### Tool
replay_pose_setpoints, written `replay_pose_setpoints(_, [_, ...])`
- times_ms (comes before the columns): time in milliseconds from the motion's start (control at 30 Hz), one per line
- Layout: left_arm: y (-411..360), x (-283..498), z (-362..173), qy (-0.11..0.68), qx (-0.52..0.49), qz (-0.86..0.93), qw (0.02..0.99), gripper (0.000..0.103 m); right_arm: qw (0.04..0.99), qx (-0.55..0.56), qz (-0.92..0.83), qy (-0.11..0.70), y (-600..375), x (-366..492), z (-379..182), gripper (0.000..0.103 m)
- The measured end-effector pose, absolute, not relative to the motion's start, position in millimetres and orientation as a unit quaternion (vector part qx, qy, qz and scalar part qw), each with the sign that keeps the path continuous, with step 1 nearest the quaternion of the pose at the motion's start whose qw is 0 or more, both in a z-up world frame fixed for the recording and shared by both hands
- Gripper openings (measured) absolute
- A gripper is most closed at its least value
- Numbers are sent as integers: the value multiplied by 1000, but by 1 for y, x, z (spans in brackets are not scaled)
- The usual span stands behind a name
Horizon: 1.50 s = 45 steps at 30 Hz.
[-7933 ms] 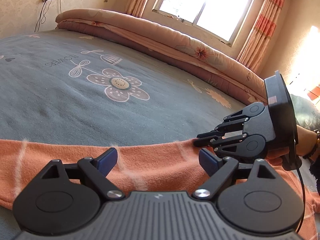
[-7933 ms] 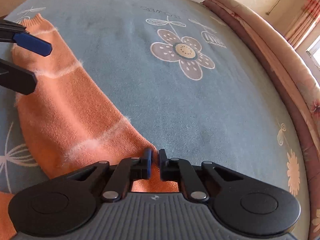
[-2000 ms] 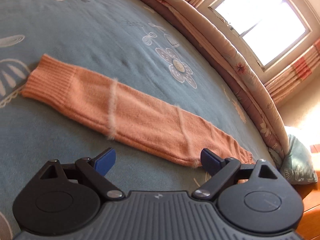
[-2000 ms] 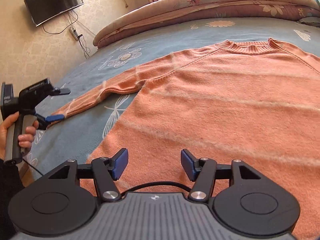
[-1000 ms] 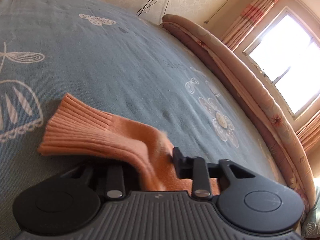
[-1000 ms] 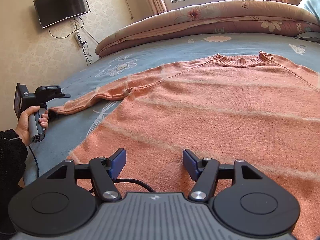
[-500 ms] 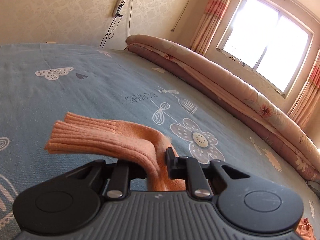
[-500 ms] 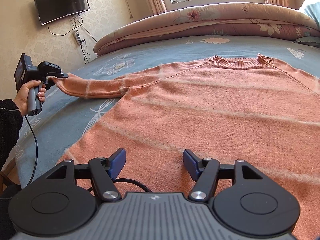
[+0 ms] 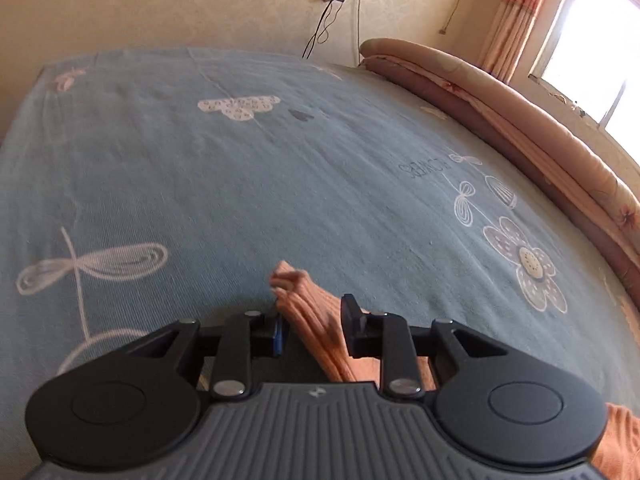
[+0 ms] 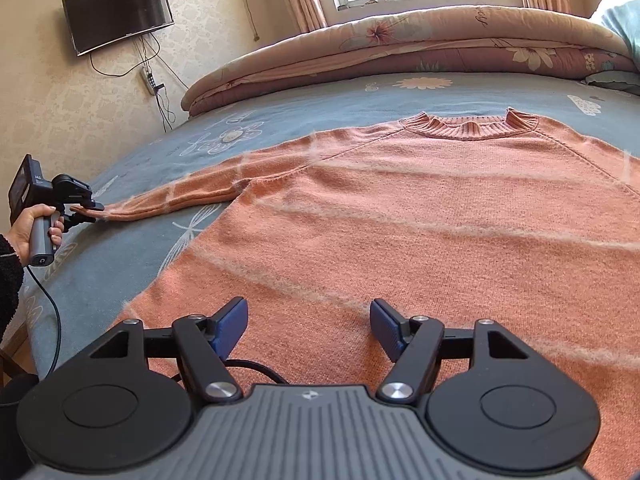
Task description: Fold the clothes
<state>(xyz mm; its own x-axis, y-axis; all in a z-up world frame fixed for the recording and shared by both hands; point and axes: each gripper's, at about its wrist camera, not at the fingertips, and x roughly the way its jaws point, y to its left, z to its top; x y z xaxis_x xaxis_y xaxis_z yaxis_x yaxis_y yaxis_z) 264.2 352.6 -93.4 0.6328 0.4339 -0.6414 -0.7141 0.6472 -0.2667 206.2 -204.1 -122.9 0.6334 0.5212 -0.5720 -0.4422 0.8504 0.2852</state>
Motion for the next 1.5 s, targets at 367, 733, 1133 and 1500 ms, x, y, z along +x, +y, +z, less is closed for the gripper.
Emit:
replay_pose_setpoints(367, [210, 345, -67, 348, -190, 41, 917, 50, 903, 59, 266, 331, -205, 205, -119, 72])
replay_pose_setpoints(733, [135, 377, -54, 323, -141, -25, 935, 73, 897, 79, 273, 340, -214, 208, -125, 76])
replay_pose_setpoints(1133, [134, 401, -122, 385, -243, -106, 884, 72, 899, 67, 270, 339, -213, 207, -124, 76])
replay_pose_setpoints(1500, [273, 322, -119, 346, -353, 35, 869, 72, 903, 81, 253, 339, -227, 209, -116, 76])
